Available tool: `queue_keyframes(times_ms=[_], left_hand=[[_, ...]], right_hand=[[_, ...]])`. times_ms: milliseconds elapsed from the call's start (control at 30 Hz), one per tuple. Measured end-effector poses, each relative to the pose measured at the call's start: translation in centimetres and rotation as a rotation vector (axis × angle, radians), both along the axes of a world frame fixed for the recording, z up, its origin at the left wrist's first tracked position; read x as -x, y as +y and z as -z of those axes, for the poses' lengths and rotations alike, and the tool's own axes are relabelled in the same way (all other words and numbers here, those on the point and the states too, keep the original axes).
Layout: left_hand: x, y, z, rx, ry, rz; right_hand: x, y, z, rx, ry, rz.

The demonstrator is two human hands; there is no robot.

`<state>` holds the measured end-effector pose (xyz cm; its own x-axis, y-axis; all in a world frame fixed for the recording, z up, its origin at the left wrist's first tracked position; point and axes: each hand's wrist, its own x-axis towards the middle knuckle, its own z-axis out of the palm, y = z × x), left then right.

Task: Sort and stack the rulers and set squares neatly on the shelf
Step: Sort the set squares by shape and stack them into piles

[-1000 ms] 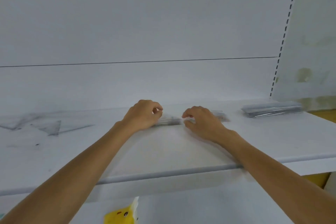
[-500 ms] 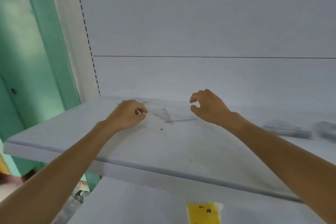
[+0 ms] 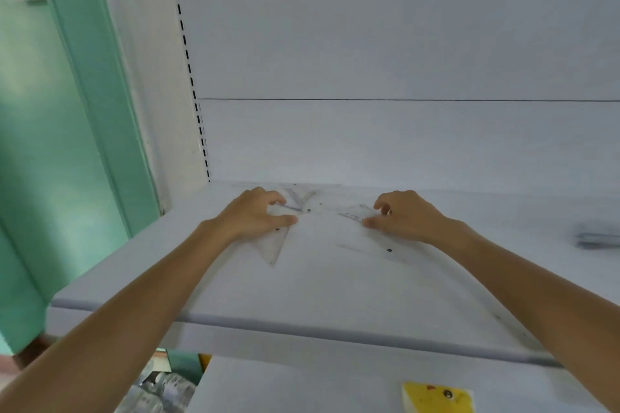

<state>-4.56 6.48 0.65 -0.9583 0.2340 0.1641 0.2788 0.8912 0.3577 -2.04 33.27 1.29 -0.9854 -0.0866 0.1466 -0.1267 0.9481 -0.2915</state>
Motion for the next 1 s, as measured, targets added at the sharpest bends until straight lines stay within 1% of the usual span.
queue_keyframes(times_ms=[67, 167, 233, 300, 400, 467, 500, 567, 633, 700, 733, 800, 867, 933, 1000], left_hand=[[0.2, -0.1, 0.4, -0.018, 0.005, 0.033], [0.1, -0.4, 0.8, -0.131, 0.049, 0.093], [0.0, -0.5, 0.8, -0.182, 0.046, 0.129], [-0.3, -0.4, 0.7, -0.185, 0.042, 0.138], [-1.0, -0.3, 0.4, -0.085, 0.010, 0.107], [-1.8, -0.6, 0.4, -0.092, -0.072, 0.140], [-2.2, -0.8, 0.3, -0.129, -0.115, 0.169], [-2.7, -1.4, 0.2, -0.161, -0.136, 0.209], [-2.8, -1.4, 0.1, -0.173, -0.149, 0.246], [-3.0, -1.0, 0.1, -0.220, -0.181, 0.323], [-3.0, -0.8, 0.1, -0.228, -0.165, 0.349], [-2.8, -0.7, 0.1, -0.161, -0.054, 0.329], [-2.6, -1.1, 0.3, -0.077, 0.014, 0.194], [-2.4, -1.5, 0.5, -0.073, 0.008, 0.102], [-2.2, -1.7, 0.6, -0.119, 0.011, 0.144]], right_hand=[[0.0, -0.5, 0.1, -0.008, 0.000, 0.024], [0.2, -0.7, 0.1, 0.012, 0.015, 0.052], [0.2, -0.8, 0.3, 0.017, 0.039, 0.070], [0.0, -0.9, 0.6, 0.031, 0.076, 0.089], [-0.2, -1.2, 1.1, 0.037, 0.123, 0.111], [-0.3, -1.3, 1.4, 0.051, 0.173, 0.091], [-0.4, -1.3, 1.6, 0.036, 0.200, 0.058], [-0.4, -1.4, 1.8, -0.033, 0.229, -0.016], [-0.2, -1.6, 2.0, -0.069, 0.206, -0.061], [0.1, -1.9, 2.2, -0.049, 0.177, -0.063], [0.2, -1.9, 2.2, -0.029, 0.178, -0.051], [-0.1, -1.8, 1.9, 0.010, 0.199, -0.034], [-0.5, -1.6, 1.8, 0.039, 0.240, -0.049], [-0.9, -1.7, 1.7, 0.002, 0.277, -0.073], [-1.1, -2.0, 1.6, -0.101, 0.286, -0.082]])
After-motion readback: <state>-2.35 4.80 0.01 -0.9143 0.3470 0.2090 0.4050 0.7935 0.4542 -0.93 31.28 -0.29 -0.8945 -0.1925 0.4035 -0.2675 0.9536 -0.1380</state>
